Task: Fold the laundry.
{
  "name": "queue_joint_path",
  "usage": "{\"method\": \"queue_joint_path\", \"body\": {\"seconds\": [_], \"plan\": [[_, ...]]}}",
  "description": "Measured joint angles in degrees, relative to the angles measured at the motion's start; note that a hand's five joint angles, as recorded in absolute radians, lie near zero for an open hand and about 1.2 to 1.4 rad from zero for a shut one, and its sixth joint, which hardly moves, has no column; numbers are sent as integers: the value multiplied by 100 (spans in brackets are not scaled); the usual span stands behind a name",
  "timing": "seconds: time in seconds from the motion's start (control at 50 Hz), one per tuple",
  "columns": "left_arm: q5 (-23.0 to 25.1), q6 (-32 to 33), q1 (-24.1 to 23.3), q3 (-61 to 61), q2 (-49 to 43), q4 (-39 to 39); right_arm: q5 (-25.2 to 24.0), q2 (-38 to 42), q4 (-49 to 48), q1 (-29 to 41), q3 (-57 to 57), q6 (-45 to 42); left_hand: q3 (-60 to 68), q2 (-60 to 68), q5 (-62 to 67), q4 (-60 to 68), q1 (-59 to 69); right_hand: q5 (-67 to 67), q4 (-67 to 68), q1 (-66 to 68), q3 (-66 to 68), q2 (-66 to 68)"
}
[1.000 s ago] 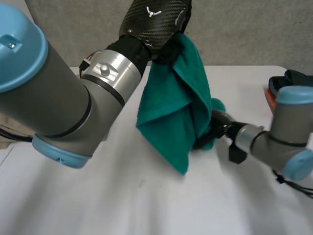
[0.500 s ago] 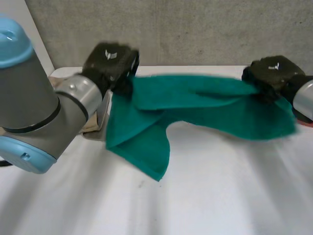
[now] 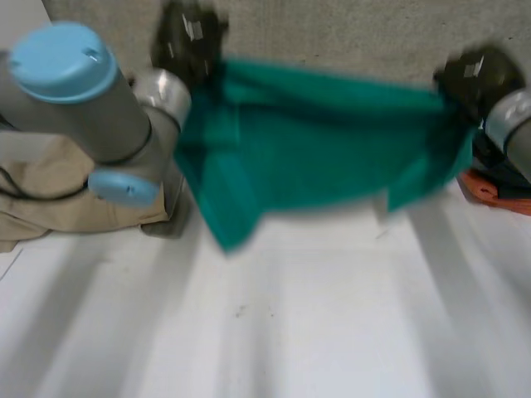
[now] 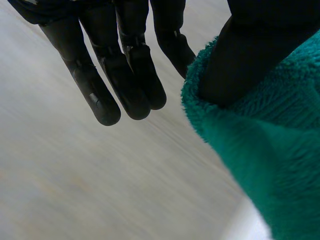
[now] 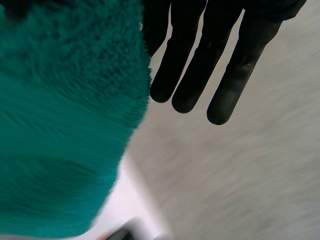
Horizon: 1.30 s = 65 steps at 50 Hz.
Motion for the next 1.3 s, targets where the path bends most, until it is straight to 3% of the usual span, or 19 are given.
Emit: {"method": "queue_joint_path", "body": {"seconds": [0.08, 0.16, 0.28, 0.38, 0.54, 0.58, 0.62, 0.64, 0.66, 0.68, 0.82, 0.98, 1.14, 1.3], "plan": [[-20, -42, -9, -51, 379, 1026, 118, -408, -1342, 133, 285, 752, 0, 0, 0, 0, 1, 36, 0, 0, 0, 0], [-8, -188, -6, -425, 627, 1247, 64, -742, -1584, 167, 628, 1078, 0, 0, 0, 0, 22, 47, 0, 0, 0, 0], [37, -315, 22, -1511, 751, 870, -186, -697, -472, 165, 1005, 1083, 1, 1, 0, 0, 22, 46, 0, 0, 0, 5], [106, -330, 42, -2382, 532, 235, -382, -83, 616, 169, 1188, 809, 1, 1, 0, 0, 22, 50, 0, 0, 0, 29], [139, -324, 28, -2826, -178, -576, -366, 933, 966, 153, 1390, 367, -251, -308, -107, -266, -146, 49, 0, 0, 0, 29], [137, -336, 14, -2854, -205, -739, -360, 1039, 950, 137, 1491, 294, -2493, -2662, -2195, -2563, -2623, 50, 0, 0, 0, 29], [134, -351, 5, -2882, -113, -834, -362, 1043, 923, 126, 1590, 263, -4036, -4171, -3695, -4130, -4175, 47, 0, 0, 0, 29], [133, -356, 4, -2901, -65, -858, -364, 1031, 913, 122, 1625, 258, -4036, -4171, -3695, -4130, -4175, 45, 0, 0, 0, 29], [130, -367, 3, -2964, 83, -897, -370, 990, 891, 114, 1695, 253, -5061, -5154, -4704, -5177, -4964, 49, 0, 0, 0, 29], [127, -375, 5, -3033, 222, -919, -376, 930, 868, 101, 1764, 254, -5305, -5339, -4918, -5387, -5074, 49, 0, 0, 0, 29], [114, -403, 5, -3730, 1102, -901, -412, 530, 768, -67, 2117, 305, -5331, -5354, -4957, -5418, -5051, 46, 0, 0, 0, 29], [121, -395, -33, -4791, 1595, -893, -439, 399, 745, -177, 2351, 325, -4030, -4055, -3556, -4049, -3654, 49, 0, 0, 0, 29], [193, -378, 8, -5014, 1257, -898, -443, 417, 731, -170, 2406, 320, -4140, -4157, -3730, -4194, -3793, 50, 1, 0, 0, 29], [231, -369, 162, -4265, 454, -885, -483, 420, 712, -157, 2503, 312, -4289, -4314, -3951, -4407, -3894, 50, 0, 0, 0, 29]]}}
